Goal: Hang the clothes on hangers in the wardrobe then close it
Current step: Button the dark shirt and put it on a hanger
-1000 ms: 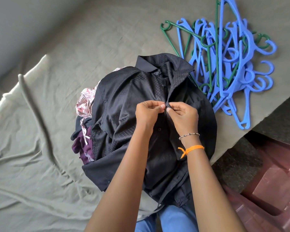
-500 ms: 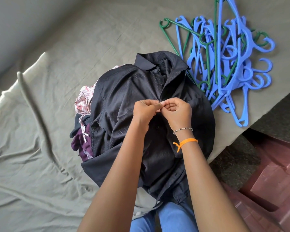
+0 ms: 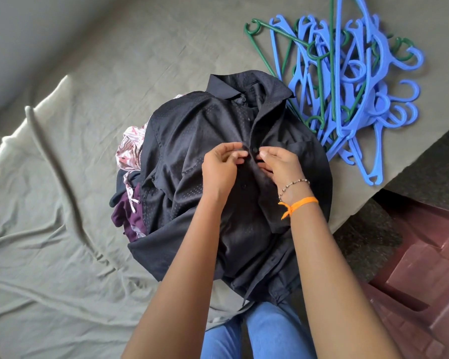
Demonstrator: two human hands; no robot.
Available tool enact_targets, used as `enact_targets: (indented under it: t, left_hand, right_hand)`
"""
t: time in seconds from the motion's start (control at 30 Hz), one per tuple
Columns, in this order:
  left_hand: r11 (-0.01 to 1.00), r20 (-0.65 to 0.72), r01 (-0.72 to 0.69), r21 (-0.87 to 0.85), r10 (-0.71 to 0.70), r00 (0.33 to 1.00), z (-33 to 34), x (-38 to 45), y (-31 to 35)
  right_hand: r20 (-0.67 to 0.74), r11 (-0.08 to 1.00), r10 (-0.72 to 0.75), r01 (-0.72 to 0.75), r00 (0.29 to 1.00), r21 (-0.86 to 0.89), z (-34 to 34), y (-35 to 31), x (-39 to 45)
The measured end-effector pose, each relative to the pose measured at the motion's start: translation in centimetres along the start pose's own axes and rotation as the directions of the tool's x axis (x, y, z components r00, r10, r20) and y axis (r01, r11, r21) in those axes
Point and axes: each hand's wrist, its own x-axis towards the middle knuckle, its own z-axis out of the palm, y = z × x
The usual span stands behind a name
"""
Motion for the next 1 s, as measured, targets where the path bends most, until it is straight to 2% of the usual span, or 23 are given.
enact_targets:
  t: [0.07,0.13,0.2,0.33,0.53,0.6,0.63,0.7,0.77,0.87,1.0]
  left_hand:
    - [0.966,-0.066,-0.099,0.24,0.118,0.991,-0.2,-1.7,-0.2]
    - [0.863,-0.092,-0.164,0.478,0.235,0.968,-0.3,-3.9,-1.1]
    - [0.752,-0.052,-0.216,0.622,0.315,0.948,-0.1,-5.6,-2.6]
    - [0.597,0.015,-0.253,0.761,0.374,0.927,0.7,-6.0,-4.4]
    - [0.514,0.018,-0.184,0.838,0.311,0.95,1.1,-4.6,-3.6]
    - [0.583,0.008,-0.175,0.793,0.277,0.961,1.1,-4.7,-3.4]
    - [0.664,-0.021,-0.147,0.733,0.238,0.971,1.0,-4.9,-3.1]
    - [0.845,-0.075,-0.041,0.533,0.096,0.993,0.5,-5.2,-2.6]
    - [0.943,-0.067,0.064,0.327,-0.044,0.997,-0.2,-5.5,-2.0]
    - [0.982,-0.013,0.162,0.097,-0.161,0.987,-1.0,-5.9,-1.7]
    - [0.98,0.003,0.198,-0.004,-0.198,0.98,-1.0,-6.2,-1.6]
  right_hand:
    - [-0.058,0.982,-0.117,0.107,0.991,-0.155,-0.9,1.2,-0.6]
    - [-0.088,0.944,-0.222,0.192,0.971,-0.267,-1.6,2.9,-1.9]
    - [-0.087,0.917,-0.273,0.232,0.958,-0.326,-1.9,4.3,-3.3]
    - [-0.12,0.872,-0.342,0.267,0.932,-0.41,-1.4,6.4,-4.8]
    - [-0.081,0.914,-0.28,0.24,0.956,-0.327,-0.7,5.9,-5.1]
    - [-0.101,0.927,-0.28,0.242,0.955,-0.287,-0.3,5.6,-5.2]
    - [-0.119,0.935,-0.28,0.242,0.953,-0.258,-0.1,5.4,-5.3]
    - [-0.146,0.955,-0.264,0.238,0.953,-0.175,0.2,5.1,-5.7]
    - [-0.168,0.974,-0.226,0.22,0.959,-0.054,0.4,4.9,-6.3]
    - [-0.187,0.977,-0.178,0.196,0.966,0.082,0.4,4.9,-7.1]
    - [-0.171,0.972,-0.199,0.217,0.965,0.093,0.2,4.8,-7.7]
